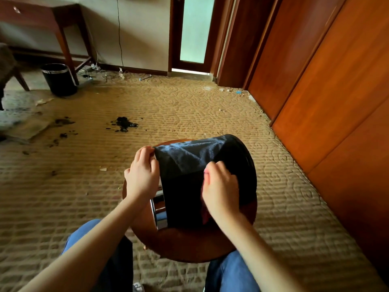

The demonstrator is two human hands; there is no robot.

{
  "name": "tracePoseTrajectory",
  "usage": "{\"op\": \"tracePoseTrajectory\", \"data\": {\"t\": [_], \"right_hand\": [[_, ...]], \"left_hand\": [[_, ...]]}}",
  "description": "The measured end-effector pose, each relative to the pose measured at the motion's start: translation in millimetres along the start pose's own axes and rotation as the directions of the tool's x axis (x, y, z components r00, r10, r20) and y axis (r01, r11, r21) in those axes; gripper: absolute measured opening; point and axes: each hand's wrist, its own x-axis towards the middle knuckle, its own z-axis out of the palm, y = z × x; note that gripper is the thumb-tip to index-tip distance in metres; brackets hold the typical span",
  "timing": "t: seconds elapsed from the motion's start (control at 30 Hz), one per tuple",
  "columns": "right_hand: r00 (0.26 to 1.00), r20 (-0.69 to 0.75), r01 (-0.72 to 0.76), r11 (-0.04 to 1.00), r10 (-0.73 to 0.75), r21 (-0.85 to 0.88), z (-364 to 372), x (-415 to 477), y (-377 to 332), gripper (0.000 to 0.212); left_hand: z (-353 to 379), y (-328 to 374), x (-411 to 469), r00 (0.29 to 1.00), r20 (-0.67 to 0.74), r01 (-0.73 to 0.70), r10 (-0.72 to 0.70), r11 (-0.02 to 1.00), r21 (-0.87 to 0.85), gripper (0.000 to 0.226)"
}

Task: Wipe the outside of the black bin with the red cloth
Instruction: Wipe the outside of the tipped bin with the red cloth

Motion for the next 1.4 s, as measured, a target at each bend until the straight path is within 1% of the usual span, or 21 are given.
{"op": "tracePoseTrajectory", "data": {"t": [0.07, 0.13, 0.23, 0.3, 0.37, 0.43, 0.53, 0.63, 0.7, 0.73, 0.77, 0.8, 0.87, 0.97, 1.03, 1.1, 1.2, 1.27, 1.33, 1.37, 1.4], "right_hand": [[0.997, 0.019, 0.074, 0.997, -0.073, -0.006, 0.8, -7.3, -3.9, 0.022], [0.997, -0.001, 0.079, 0.996, -0.08, -0.033, 2.3, 8.5, 5.9, 0.022], [0.999, -0.009, -0.053, 0.996, 0.053, -0.078, 0.3, 49.2, 28.3, 0.013], [0.983, 0.046, -0.171, 0.98, 0.177, -0.1, 0.4, 70.5, 40.4, 0.01], [0.98, 0.046, -0.186, 0.976, 0.192, -0.116, 2.6, 76.5, 42.1, 0.013], [0.994, -0.022, -0.108, 0.985, 0.106, -0.132, 5.9, 64.5, 28.9, 0.016], [0.994, -0.086, 0.058, 0.992, -0.068, -0.116, 16.4, 20.8, 0.4, 0.025], [0.97, -0.073, 0.223, 0.97, -0.231, -0.099, 16.7, -7.2, -5.0, 0.019], [0.932, -0.063, 0.347, 0.931, -0.356, -0.116, 12.5, -3.9, 10.1, 0.019], [0.926, -0.048, 0.365, 0.921, -0.374, -0.133, 9.4, 2.7, 19.9, 0.018], [0.936, -0.046, 0.339, 0.928, -0.349, -0.154, 7.2, 11.8, 29.7, 0.016], [0.958, -0.055, 0.269, 0.95, -0.281, -0.159, 5.1, 22.6, 38.4, 0.014], [0.992, -0.083, 0.083, 0.988, -0.095, -0.134, 3.4, 40.8, 48.7, 0.016], [0.982, -0.165, -0.108, 0.99, 0.092, -0.09, 9.0, 45.4, 38.3, 0.016], [0.965, -0.228, -0.146, 0.988, 0.129, -0.06, 15.1, 30.3, 13.6, 0.013], [0.974, -0.216, -0.068, 0.998, 0.065, -0.01, 22.8, 4.0, -19.6, 0.014], [0.977, -0.157, 0.156, 0.986, -0.147, 0.05, 31.3, -29.1, -53.3, 0.019], [0.936, -0.149, 0.331, 0.94, -0.318, 0.077, 31.2, -36.1, -50.1, 0.015], [0.876, -0.133, 0.472, 0.88, -0.463, 0.049, 25.3, -29.6, -28.6, 0.01], [0.868, -0.138, 0.483, 0.875, -0.476, 0.022, 21.9, -23.3, -13.3, 0.008], [0.885, -0.157, 0.441, 0.897, -0.438, -0.012, 19.2, -14.7, 4.3, 0.008]], "left_hand": [[0.9, -0.5, 2.1, 1.0, -0.004, -0.006, 0.006, 1.0, 0.015, 0.031], [-0.2, -1.1, -1.7, 1.0, -0.007, -0.025, 0.025, 0.999, 0.027, 0.027], [-1.8, -1.1, -14.5, 0.998, 0.002, -0.061, 0.061, 0.998, 0.029, 0.034], [-2.7, 0.0, -18.9, 0.996, 0.013, -0.088, 0.088, 0.996, 0.022, 0.039], [-4.1, 2.1, -11.3, 0.998, 0.024, -0.053, 0.054, 0.999, -0.01, 0.032], [-4.5, 6.9, 4.2, 0.998, 0.057, 0.041, -0.038, 0.998, -0.04, 0.024], [-5.0, 9.9, 20.0, 0.99, 0.082, 0.121, -0.119, 0.992, -0.027, 0.024], [-5.0, 7.5, 16.9, 0.992, 0.082, 0.094, -0.092, 0.996, -0.014, 0.024], [-6.2, 6.4, 9.0, 0.996, 0.073, 0.048, -0.047, 0.999, -0.012, 0.027], [-6.4, 6.1, 5.0, 0.997, 0.068, 0.026, -0.026, 1.0, -0.006, 0.029], [-6.3, 5.4, 0.3, 0.998, 0.064, 0.007, -0.008, 1.0, 0.002, 0.03], [-5.7, 4.5, -3.7, 0.998, 0.06, -0.01, 0.009, 1.0, 0.009, 0.031], [-4.9, 2.4, -9.0, 0.997, 0.06, -0.041, 0.04, 0.999, 0.024, 0.031], [-4.8, 2.6, -7.0, 0.997, 0.066, -0.039, 0.037, 0.999, 0.03, 0.031], [-5.3, 4.9, -2.3, 0.998, 0.068, -0.009, 0.008, 1.0, 0.02, 0.031], [-5.3, 7.1, 2.8, 0.997, 0.074, 0.022, -0.024, 1.0, 0.019, 0.031], [-4.9, 5.9, 7.1, 0.996, 0.079, 0.04, -0.042, 0.999, 0.029, 0.03], [-5.9, 4.4, 5.4, 0.996, 0.079, 0.028, -0.03, 0.999, 0.025, 0.03], [-6.9, 2.5, 2.2, 0.996, 0.085, 0.009, -0.011, 1.0, 0.022, 0.031], [-7.1, 2.4, 1.1, 0.996, 0.089, 0.002, -0.004, 1.0, 0.02, 0.031], [-7.3, 2.8, 1.0, 0.996, 0.094, 0.002, -0.004, 1.0, 0.015, 0.031]]}}
